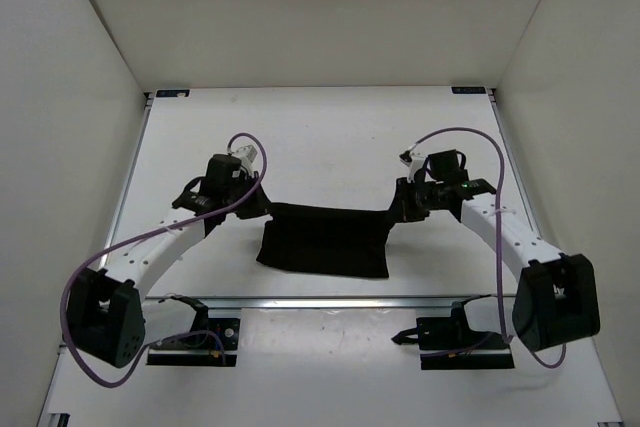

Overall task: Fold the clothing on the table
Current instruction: Flatten the skirt out

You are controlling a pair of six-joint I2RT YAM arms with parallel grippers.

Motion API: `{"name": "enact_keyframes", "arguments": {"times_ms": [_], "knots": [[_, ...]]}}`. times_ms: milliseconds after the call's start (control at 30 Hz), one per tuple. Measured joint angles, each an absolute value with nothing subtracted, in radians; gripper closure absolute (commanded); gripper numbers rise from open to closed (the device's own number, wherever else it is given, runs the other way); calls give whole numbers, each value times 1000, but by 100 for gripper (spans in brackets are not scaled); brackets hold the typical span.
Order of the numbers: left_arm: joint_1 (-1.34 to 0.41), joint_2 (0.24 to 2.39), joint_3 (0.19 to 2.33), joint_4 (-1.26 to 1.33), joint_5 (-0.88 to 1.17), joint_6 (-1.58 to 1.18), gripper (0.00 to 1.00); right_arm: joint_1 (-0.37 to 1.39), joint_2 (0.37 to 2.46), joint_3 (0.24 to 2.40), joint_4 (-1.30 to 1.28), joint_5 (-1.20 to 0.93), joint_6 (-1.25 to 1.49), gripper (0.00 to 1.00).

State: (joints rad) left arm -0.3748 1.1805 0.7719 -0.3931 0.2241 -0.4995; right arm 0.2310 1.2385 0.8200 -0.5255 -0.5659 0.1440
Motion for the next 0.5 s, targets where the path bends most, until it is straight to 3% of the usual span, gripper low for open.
{"name": "enact_keyframes", "arguments": {"times_ms": [500], "knots": [[-350,1254,775,-358,227,-488,100,178,1309,831,-490,-625,138,100]]}}
